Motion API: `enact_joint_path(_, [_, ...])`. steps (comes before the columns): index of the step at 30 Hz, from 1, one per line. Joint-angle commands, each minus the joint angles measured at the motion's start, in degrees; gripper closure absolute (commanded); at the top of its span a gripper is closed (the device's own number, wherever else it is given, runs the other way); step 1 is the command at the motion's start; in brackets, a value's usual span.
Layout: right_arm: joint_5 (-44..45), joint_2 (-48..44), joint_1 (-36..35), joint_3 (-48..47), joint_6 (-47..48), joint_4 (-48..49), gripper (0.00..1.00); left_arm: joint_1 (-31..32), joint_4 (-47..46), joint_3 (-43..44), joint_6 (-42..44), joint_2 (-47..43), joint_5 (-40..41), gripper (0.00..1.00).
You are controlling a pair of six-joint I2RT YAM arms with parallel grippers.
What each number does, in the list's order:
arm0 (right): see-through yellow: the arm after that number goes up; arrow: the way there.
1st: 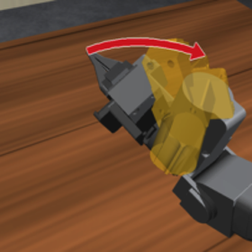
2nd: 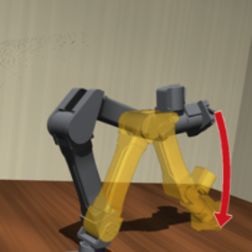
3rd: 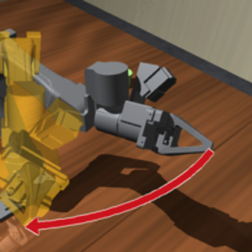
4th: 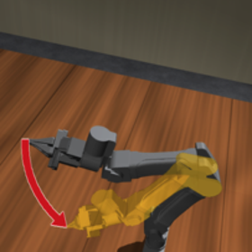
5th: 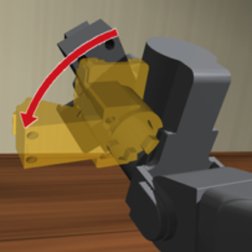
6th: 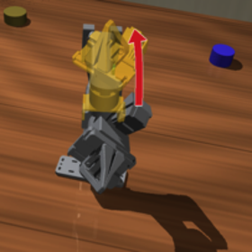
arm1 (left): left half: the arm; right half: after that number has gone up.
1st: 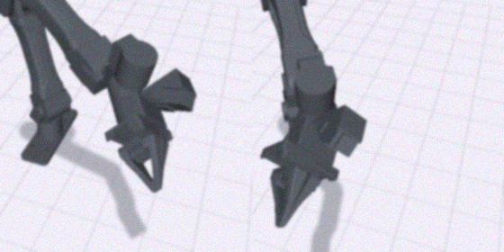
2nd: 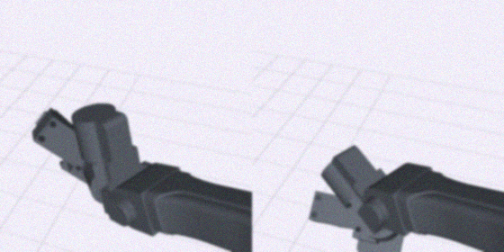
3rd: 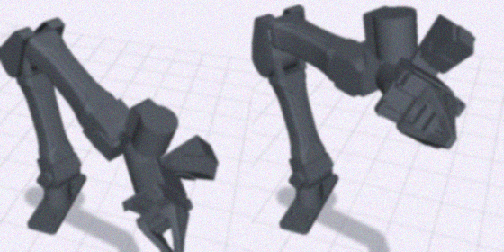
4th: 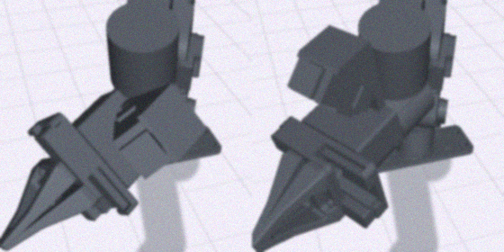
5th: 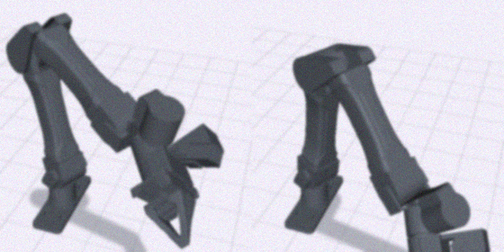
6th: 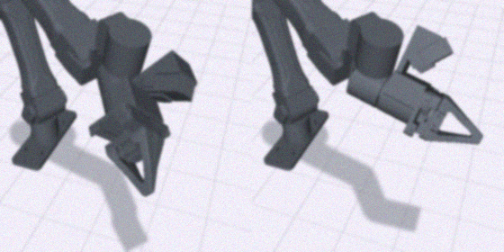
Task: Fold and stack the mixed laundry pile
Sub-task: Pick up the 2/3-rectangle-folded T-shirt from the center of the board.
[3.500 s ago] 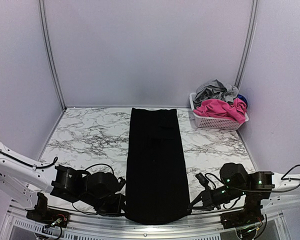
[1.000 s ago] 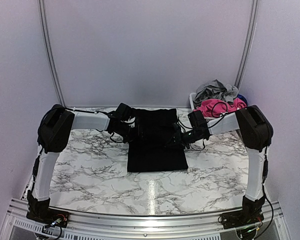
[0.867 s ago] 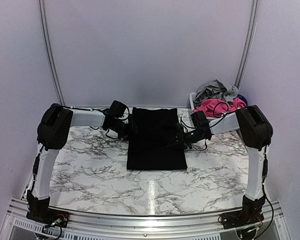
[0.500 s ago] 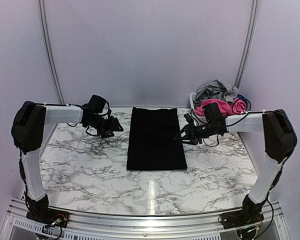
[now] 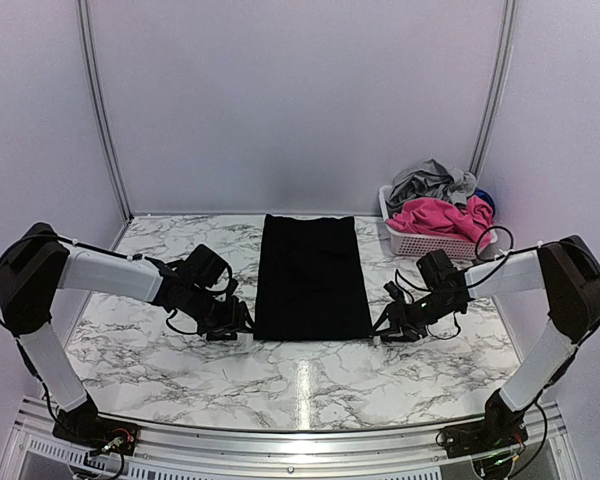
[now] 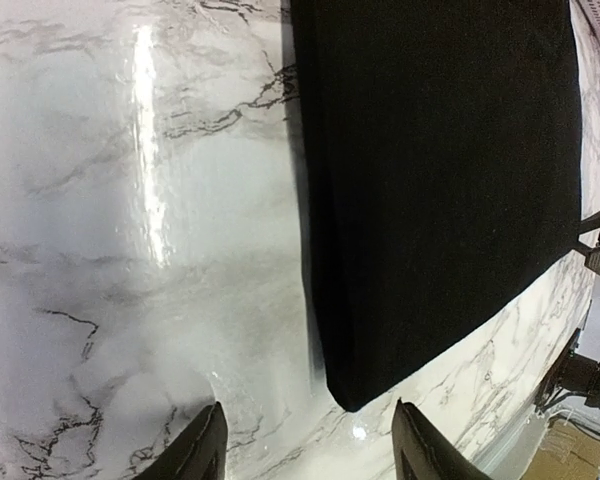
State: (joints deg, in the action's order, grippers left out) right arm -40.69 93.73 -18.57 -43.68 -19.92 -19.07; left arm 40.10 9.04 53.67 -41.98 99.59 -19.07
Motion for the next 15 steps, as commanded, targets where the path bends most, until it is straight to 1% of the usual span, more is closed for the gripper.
enact_joint_path(1, [0.88,0.22,-0.29,1.53,-0.97,4.46,0.51,1.21,-5.20,-2.53,-3.36,-0.20,-0.24,0.43])
enact_joint_path(5, [0.30,1.80,-0.48,1.83,-2.74,8.07,0.53,1.56,-10.21,-4.34,-5.00,1.57,-1.77,0.47])
enact_joint_path(9, [-0.26,3.84,-1.12,1.55,-3.59,10.34,0.60,1.64,-12.58,-3.28,-5.20,4.18,-2.69,0.52])
enact_joint_path(12, [-0.76,5.13,-2.24,1.18,-4.61,11.98,0.70,1.65,-13.06,-2.70,-5.39,5.33,-3.44,0.63])
enact_joint_path(13, [-0.99,5.53,-2.59,0.88,-5.01,12.46,0.74,1.65,-13.24,-2.81,-5.41,5.30,-3.44,0.67])
enact_joint_path(15, [-0.70,5.40,-3.33,0.56,-5.66,12.94,0.87,1.65,-13.34,-3.44,-5.44,4.58,-3.12,0.76])
